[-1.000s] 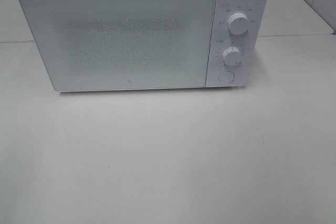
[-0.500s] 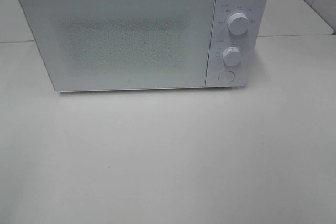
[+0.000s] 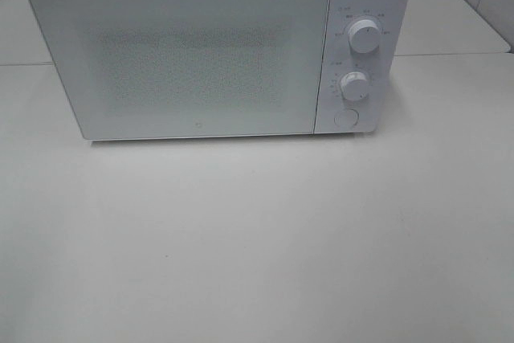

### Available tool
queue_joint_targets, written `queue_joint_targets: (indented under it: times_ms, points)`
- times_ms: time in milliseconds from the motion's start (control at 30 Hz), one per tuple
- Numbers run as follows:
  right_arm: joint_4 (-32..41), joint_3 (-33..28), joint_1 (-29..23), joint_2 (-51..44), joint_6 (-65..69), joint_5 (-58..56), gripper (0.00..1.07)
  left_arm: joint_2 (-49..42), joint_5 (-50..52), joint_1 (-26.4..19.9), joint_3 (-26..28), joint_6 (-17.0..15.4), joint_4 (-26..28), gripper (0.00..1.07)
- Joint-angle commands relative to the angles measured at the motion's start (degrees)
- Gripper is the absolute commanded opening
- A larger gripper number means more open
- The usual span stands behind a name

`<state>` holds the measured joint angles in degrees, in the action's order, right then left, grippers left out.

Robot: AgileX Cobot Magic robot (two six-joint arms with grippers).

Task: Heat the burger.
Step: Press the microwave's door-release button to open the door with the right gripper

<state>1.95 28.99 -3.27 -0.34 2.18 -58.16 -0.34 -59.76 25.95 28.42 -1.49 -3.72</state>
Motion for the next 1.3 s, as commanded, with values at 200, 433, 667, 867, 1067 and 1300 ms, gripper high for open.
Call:
queue_joint_targets:
  times_ms: [200, 433, 667, 867, 1067, 1300]
  points:
    - [-0.06, -0.17, -0.23, -1.38, -0.86, 0.74, 0.57, -1.03, 0.52, -0.23, -0.11, -0.23, 0.4, 0.0]
    - [-0.06, -0.11, -0.23, -1.2, -0.86, 0.86, 0.57, -1.03, 0.52, -0.23, -0.11, -0.23, 0.4, 0.0]
    - [0.34, 0.86, -0.23, 6.07, -0.86, 2.46, 0.57, -1.03, 0.52, -0.23, -0.11, -0.23, 0.4, 0.0]
    - [0.52, 0.86, -0.23, 14.32, -0.92, 2.41, 0.57, -1.03, 0.52, -0.23, -0.11, -0.23, 0.4, 0.0]
    - [0.57, 1.09, -0.23, 21.72, -0.92, 2.98, 0.51, -1.03, 0.52, -0.23, -0.11, -0.23, 0.4, 0.0]
    - [0.63, 1.49, -0.23, 26.81, -0.92, 15.01, 0.35, -1.03, 0.52, -0.23, -0.11, -0.23, 0.4, 0.0]
